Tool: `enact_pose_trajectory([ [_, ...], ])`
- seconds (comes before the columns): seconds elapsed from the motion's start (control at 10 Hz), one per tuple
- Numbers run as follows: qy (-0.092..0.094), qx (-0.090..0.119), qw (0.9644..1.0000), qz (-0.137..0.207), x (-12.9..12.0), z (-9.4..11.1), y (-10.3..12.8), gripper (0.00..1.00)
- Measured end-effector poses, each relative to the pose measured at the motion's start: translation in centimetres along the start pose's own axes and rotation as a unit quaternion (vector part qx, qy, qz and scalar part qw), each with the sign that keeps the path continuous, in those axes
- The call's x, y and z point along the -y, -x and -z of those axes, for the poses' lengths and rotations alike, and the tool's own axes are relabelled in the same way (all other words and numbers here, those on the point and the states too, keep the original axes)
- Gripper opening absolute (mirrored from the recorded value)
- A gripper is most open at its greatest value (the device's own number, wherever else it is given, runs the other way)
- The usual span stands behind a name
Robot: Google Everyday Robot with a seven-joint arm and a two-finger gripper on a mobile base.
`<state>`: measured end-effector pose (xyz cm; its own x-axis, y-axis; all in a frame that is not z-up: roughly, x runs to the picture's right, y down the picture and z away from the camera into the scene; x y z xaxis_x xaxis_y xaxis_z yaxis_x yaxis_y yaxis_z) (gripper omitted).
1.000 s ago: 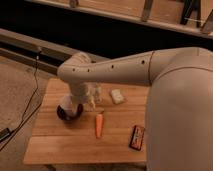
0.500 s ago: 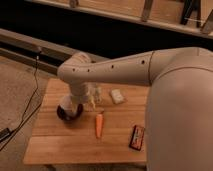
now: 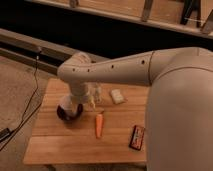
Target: Drag the pepper across the table
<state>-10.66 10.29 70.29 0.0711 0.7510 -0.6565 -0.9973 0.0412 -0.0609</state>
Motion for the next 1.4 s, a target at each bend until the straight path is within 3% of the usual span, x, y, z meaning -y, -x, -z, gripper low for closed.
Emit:
enact_pose_trajectory([
  [0.3, 0.009, -0.005, 0.9999, -0.005, -0.1, 0.0, -0.1, 0.65],
  [0.5, 0.049, -0.030, 0.9980, -0.026, 0.0, -0.8, -0.5, 0.65],
  [0.7, 0.073, -0.052, 0.9955, -0.028, 0.6, -2.1, -1.0, 0.65],
  [0.9, 0.083, -0.073, 0.9937, -0.017, 1.7, -3.8, -1.5, 0.65],
  [1.1, 0.069, -0.083, 0.9942, -0.003, 3.2, -5.4, -1.6, 0.65],
  [1.4, 0.025, -0.085, 0.9958, 0.021, 4.1, -7.9, -1.2, 0.65],
])
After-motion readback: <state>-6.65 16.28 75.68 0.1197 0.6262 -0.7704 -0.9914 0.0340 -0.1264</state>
